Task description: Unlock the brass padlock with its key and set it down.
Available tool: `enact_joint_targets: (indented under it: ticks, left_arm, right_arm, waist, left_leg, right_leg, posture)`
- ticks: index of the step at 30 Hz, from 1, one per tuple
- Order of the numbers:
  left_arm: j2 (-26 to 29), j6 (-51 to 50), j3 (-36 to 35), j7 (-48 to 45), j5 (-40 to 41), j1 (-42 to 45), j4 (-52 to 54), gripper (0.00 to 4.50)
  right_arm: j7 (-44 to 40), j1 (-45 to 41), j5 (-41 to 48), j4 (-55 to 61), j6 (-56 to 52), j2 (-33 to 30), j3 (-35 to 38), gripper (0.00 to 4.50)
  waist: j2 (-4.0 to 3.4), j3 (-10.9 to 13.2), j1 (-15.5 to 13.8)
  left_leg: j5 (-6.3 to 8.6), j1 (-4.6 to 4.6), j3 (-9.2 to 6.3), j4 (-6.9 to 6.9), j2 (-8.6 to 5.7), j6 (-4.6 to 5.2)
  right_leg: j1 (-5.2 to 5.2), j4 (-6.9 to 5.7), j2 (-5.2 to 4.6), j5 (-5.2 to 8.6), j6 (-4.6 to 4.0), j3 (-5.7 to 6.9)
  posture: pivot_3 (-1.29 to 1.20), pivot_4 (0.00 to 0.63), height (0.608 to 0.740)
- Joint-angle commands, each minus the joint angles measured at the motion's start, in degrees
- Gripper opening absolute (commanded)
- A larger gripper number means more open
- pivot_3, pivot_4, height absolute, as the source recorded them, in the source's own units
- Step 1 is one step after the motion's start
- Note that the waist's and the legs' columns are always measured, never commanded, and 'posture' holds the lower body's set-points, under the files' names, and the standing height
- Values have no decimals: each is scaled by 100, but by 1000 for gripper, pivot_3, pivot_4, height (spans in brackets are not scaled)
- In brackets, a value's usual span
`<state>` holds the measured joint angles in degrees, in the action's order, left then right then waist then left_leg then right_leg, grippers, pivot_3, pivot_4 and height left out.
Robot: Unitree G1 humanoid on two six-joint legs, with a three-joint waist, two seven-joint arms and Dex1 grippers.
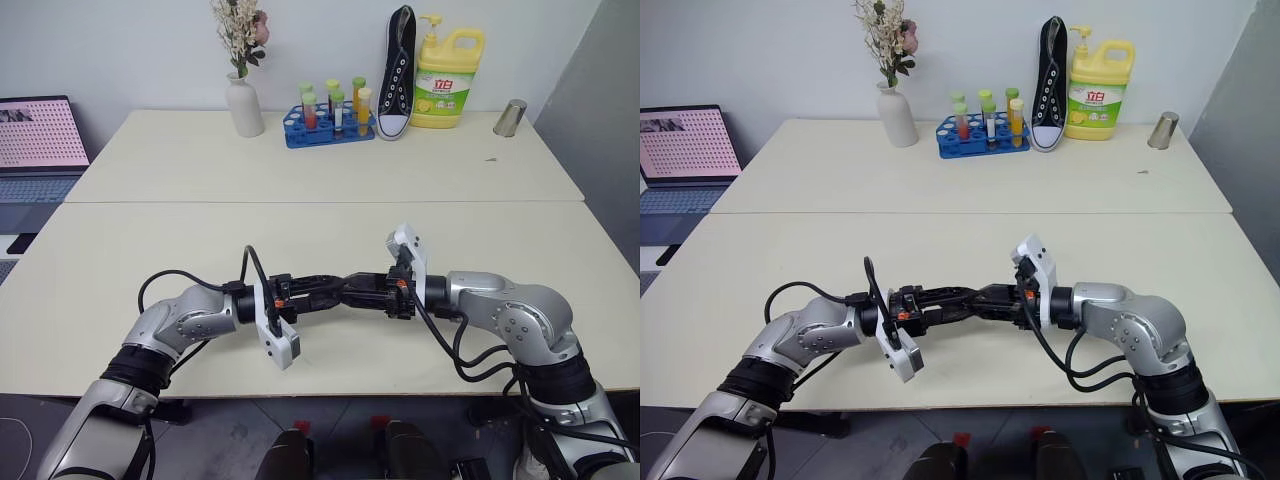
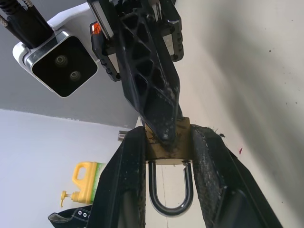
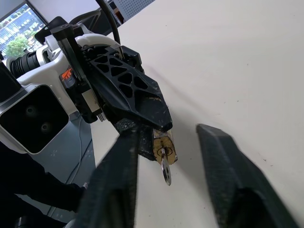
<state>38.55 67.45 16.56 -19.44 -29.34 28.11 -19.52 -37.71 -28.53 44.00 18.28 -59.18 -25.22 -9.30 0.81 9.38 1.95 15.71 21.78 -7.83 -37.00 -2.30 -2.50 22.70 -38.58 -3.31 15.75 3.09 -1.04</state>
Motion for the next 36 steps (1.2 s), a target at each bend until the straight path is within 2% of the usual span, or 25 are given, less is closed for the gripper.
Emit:
enact_joint_targets:
  ticks: [1, 2, 8, 13, 15, 19, 23, 26, 28, 31, 35, 36]
  left_arm:
    - [-16, -7, -29, 37, 224, 39, 195, 968]
    - [-15, -4, -29, 37, 210, 37, 198, 968]
    - [16, -54, 0, -25, 261, -22, 211, 968]
    - [141, -86, 217, -334, 733, -132, 141, 968]
    - [152, -67, 188, -341, 939, -181, 124, 1702]
    - [339, 170, 163, -438, 1173, -364, 228, 2877]
    - [516, -149, 226, -627, 1930, -695, 533, 4181]
    - [505, -521, 137, -727, 2308, -866, 716, 4195]
    - [452, -1077, 78, -849, 2942, -994, 903, 4195]
    - [352, -2154, -58, -1189, 3806, -1019, 985, 3593]
    - [175, -3119, -226, -1604, 4435, -961, 1199, 2262]
    - [97, -3712, -239, -1757, 4788, -901, 1301, 1947]
  right_arm:
    - [-79, -76, 30, 133, 33, -11, 87, 264]
    - [-89, -80, 25, 129, 38, -6, 87, 144]
    - [-157, -108, 1, 100, 85, 11, 80, 147]
    - [-239, -135, 41, 104, 94, 32, 89, 147]
    - [-254, -138, 41, 101, 98, 36, 98, 147]
    - [-257, -125, -29, 72, 142, 0, 127, 147]
    - [-228, -89, -119, 27, 219, -55, 189, 147]
    - [-264, -43, -217, 18, 322, -153, 229, 147]
    - [-315, -6, -306, -1, 397, -246, 254, 147]
    - [-394, 64, -368, 46, 487, -404, 278, 147]
    - [-465, 112, -350, 173, 493, -481, 297, 147]
    - [-496, 128, -336, 239, 482, -504, 292, 147]
  waist:
    - [0, 0, 0]
    - [0, 0, 0]
    - [0, 0, 0]
    - [0, 0, 2]
    - [0, 0, 3]
    - [0, 0, 8]
    - [-1, 0, 6]
    - [-1, 0, -4]
    - [-1, 0, -5]
    - [-1, 0, -4]
    - [-1, 0, 10]
    - [-1, 0, 9]
  left_leg:
    - [0, 0, 0, 0, 0, 0]
    - [0, 0, 0, 0, 0, 0]
    - [0, 0, -1, 0, 0, 0]
    - [0, 0, 0, 0, 0, 0]
    - [0, 0, 0, 0, 1, 0]
    - [0, 1, -2, 0, 1, 0]
    - [0, 0, 0, 2, 2, 0]
    - [0, 2, 0, 0, 1, 0]
    - [0, 2, 0, 0, 1, 0]
    - [0, 2, 0, 1, 1, 0]
    - [0, 1, 2, 0, 2, 1]
    - [0, 1, 2, 0, 3, 1]
  right_leg:
    - [0, 0, 0, 0, 0, 0]
    - [0, 0, 0, 0, 0, 0]
    - [1, -1, 0, 0, 0, 0]
    - [2, -1, 0, 0, 0, 0]
    - [2, -1, 0, 0, 0, -1]
    - [3, -2, 0, 0, 0, -1]
    - [9, -5, 0, 0, -1, -6]
    - [8, -5, -1, 0, -1, -6]
    - [8, -5, -1, 0, -1, -6]
    - [8, -5, -1, 0, -1, -6]
    - [8, -7, 1, 1, -1, -5]
    - [9, -7, 2, 1, -1, -5]
  posture:
    - [0, 150, 740]
    - [0, 150, 740]
    - [0, 150, 740]
    - [0, 150, 740]
    - [0, 150, 740]
    - [0, 150, 740]
    - [0, 150, 740]
    - [0, 150, 740]
    - [0, 150, 740]
    - [0, 150, 740]
    - [0, 150, 740]
    - [0, 150, 740]
